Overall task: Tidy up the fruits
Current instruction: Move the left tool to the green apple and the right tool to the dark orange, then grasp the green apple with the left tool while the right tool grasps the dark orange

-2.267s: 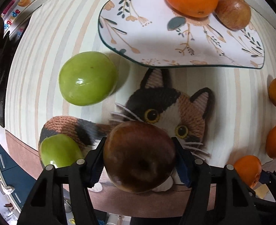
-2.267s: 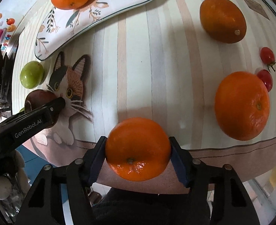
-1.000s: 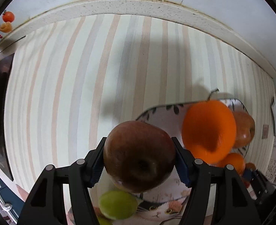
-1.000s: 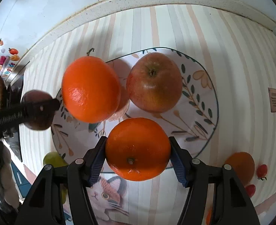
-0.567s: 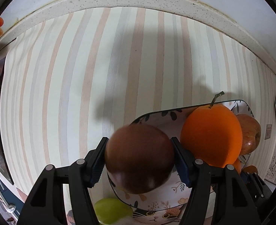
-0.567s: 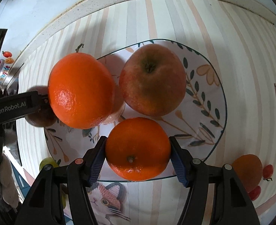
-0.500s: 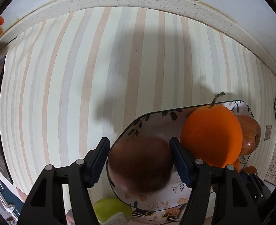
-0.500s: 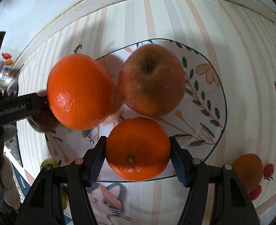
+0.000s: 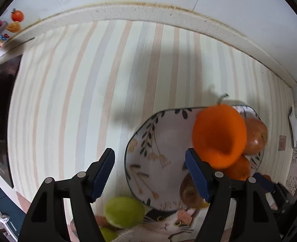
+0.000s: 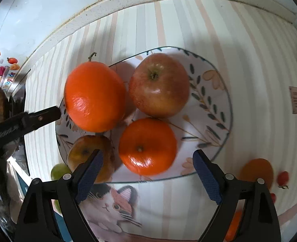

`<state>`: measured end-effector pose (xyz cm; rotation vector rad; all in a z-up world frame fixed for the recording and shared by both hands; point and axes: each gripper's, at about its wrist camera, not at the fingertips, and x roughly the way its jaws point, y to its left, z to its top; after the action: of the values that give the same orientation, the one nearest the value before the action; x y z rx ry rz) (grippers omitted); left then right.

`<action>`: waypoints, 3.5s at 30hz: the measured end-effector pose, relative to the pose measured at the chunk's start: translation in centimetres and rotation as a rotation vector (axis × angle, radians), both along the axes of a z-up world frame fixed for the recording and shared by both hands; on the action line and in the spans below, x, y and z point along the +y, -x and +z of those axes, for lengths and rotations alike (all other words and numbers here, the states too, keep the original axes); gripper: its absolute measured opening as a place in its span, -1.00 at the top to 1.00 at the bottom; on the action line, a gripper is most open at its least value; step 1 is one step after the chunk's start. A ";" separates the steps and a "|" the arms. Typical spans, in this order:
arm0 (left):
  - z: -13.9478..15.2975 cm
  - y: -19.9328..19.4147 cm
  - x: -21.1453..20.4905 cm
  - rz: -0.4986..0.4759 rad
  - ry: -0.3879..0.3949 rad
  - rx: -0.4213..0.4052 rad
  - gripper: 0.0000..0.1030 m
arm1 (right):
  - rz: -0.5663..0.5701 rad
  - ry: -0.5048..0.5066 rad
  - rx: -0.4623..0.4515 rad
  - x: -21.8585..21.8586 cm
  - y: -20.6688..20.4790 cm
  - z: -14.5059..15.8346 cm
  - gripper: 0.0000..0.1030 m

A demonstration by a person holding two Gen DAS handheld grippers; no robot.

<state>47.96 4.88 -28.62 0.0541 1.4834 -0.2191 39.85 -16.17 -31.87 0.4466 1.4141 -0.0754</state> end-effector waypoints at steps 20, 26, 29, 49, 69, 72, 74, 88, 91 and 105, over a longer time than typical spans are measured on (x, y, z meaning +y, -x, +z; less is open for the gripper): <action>10.4 12.2 -0.7 -0.017 -0.013 -0.290 -0.38 | 0.147 0.150 -0.222 1.8 8.5 11.3 -0.79; 12.6 15.0 -0.5 -0.015 0.005 -0.335 -0.38 | 0.163 0.159 -0.288 2.1 11.3 14.4 -0.79; 13.6 15.9 -0.3 -0.004 0.022 -0.352 -0.38 | 0.173 0.167 -0.318 2.3 12.6 15.9 -0.79; 13.6 17.6 2.8 0.118 0.023 -0.378 -0.84 | -0.008 0.078 -0.299 -3.8 15.3 15.4 -0.79; -1.1 12.5 9.8 0.329 -0.038 -0.043 -0.83 | -0.186 0.163 0.016 -11.0 9.2 -2.1 -0.14; -1.8 12.1 9.9 0.324 -0.039 -0.034 -0.83 | -0.169 0.165 0.000 -11.0 9.4 -2.1 -0.14; -1.7 11.7 9.4 0.312 -0.031 -0.041 -0.83 | -0.150 0.171 -0.001 -10.7 9.6 -2.1 -0.13; -3.9 7.4 4.0 0.132 -0.026 -0.044 -0.70 | 0.069 0.134 -0.012 -2.6 11.2 -1.5 -0.13; -4.2 7.2 3.5 0.105 -0.030 -0.051 -0.43 | 0.080 0.131 -0.003 -1.9 11.5 -2.1 -0.13; -4.1 9.0 4.8 0.139 0.067 -0.023 -0.14 | 0.122 0.111 0.015 1.0 11.0 -3.7 -0.13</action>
<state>39.00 9.72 -32.71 -0.1006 1.4499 -0.1548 28.82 -15.20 -35.59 0.2682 1.4412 -0.0585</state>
